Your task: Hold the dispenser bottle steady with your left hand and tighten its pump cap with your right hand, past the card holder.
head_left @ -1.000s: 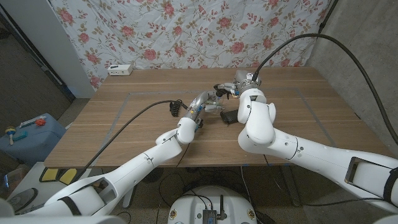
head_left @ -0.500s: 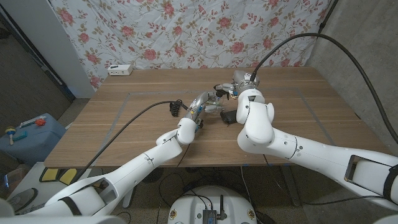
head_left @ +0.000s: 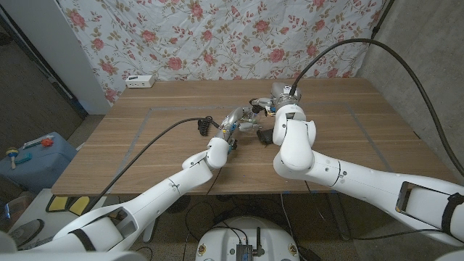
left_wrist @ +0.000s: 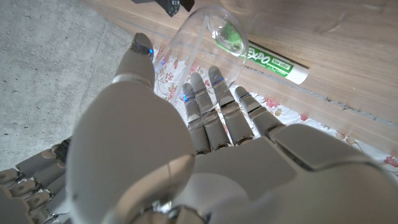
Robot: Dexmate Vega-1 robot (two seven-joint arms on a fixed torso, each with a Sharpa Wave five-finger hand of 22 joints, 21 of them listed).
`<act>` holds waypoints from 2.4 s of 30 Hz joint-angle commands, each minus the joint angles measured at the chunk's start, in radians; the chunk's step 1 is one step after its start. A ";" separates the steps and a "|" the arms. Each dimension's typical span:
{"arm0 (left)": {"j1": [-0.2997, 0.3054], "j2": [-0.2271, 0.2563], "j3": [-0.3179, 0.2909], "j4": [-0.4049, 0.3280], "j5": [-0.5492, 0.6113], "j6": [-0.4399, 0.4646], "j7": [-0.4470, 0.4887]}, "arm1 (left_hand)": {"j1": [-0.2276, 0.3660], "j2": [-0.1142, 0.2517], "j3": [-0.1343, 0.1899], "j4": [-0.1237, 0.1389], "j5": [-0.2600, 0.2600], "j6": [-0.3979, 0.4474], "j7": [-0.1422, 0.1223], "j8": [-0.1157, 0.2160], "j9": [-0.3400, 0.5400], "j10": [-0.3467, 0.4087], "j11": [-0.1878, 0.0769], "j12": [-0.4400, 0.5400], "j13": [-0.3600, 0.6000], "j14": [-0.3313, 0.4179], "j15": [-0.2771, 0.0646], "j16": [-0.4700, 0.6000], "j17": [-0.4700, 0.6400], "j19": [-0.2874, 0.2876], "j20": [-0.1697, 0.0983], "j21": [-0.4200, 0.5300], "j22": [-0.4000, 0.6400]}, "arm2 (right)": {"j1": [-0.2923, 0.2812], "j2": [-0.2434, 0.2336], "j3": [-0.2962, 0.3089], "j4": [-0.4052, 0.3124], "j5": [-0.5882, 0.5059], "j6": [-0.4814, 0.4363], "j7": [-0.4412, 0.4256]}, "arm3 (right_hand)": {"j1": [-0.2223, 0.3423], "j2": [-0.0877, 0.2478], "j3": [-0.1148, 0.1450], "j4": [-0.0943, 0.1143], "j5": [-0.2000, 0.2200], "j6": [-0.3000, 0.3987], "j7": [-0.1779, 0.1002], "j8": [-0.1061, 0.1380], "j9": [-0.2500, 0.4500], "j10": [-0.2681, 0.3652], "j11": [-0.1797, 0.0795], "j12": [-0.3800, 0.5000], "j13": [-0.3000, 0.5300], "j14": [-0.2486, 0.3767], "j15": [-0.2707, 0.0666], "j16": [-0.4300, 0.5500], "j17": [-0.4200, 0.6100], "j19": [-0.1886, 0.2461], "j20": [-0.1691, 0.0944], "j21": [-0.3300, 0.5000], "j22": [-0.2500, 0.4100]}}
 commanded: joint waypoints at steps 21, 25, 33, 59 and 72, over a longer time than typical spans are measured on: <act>-0.005 -0.007 0.005 0.016 -0.010 -0.012 -0.009 | -0.058 0.142 0.066 0.067 0.001 0.185 -0.032 0.009 0.002 0.024 -0.019 -0.002 0.010 0.028 -0.081 0.009 0.002 0.005 -0.108 0.000 0.002 | -0.046 0.057 0.030 0.081 -0.161 0.026 0.071 | 0.032 0.016 0.013 -0.011 0.003 0.078 -0.029 0.062 0.024 0.049 -0.022 0.004 0.003 0.043 -0.026 0.012 0.007 0.038 -0.015 0.010 0.005; -0.002 -0.009 0.003 0.013 -0.010 -0.003 -0.003 | -0.062 0.140 0.066 0.068 0.001 0.188 -0.035 0.009 0.002 0.026 -0.019 -0.002 0.011 0.029 -0.082 0.008 0.002 0.006 -0.108 0.000 0.002 | -0.069 0.067 0.055 0.088 -0.191 0.052 0.087 | 0.038 0.016 0.015 -0.013 0.003 0.093 -0.034 0.074 0.030 0.055 -0.026 0.004 0.003 0.050 -0.030 0.014 0.008 0.044 -0.016 0.010 0.005; -0.001 -0.009 0.005 0.018 -0.011 -0.012 -0.003 | -0.063 0.140 0.067 0.067 0.001 0.187 -0.033 0.009 0.002 0.026 -0.019 -0.004 0.012 0.030 -0.080 0.009 0.002 0.006 -0.108 0.001 0.002 | -0.134 0.113 0.129 0.114 -0.269 0.118 0.115 | 0.062 0.021 0.024 -0.020 0.007 0.124 -0.045 0.102 0.042 0.066 -0.034 0.003 0.004 0.057 -0.034 0.015 0.008 0.053 -0.021 0.010 0.005; -0.001 -0.015 0.009 0.023 -0.017 -0.011 -0.008 | -0.073 0.140 0.072 0.067 0.001 0.188 -0.036 0.007 0.002 0.028 -0.022 -0.009 0.016 0.030 -0.081 0.007 0.002 0.007 -0.109 0.001 0.002 | -0.354 0.283 0.372 0.153 -0.434 0.369 0.058 | 0.085 0.024 0.030 -0.015 0.007 0.257 -0.059 0.215 0.095 0.140 -0.050 0.012 0.006 0.101 -0.056 0.027 0.016 0.095 -0.032 0.011 0.006; -0.001 -0.017 0.011 0.027 -0.019 -0.015 -0.007 | -0.074 0.140 0.075 0.066 0.002 0.188 -0.036 0.006 0.002 0.030 -0.021 -0.011 0.018 0.030 -0.079 0.006 0.001 0.006 -0.108 0.000 0.002 | -0.393 0.323 0.419 0.163 -0.434 0.437 0.001 | 0.112 0.030 0.041 -0.020 0.008 0.333 -0.065 0.266 0.114 0.175 -0.064 0.016 0.006 0.126 -0.068 0.032 0.016 0.115 -0.036 0.012 0.007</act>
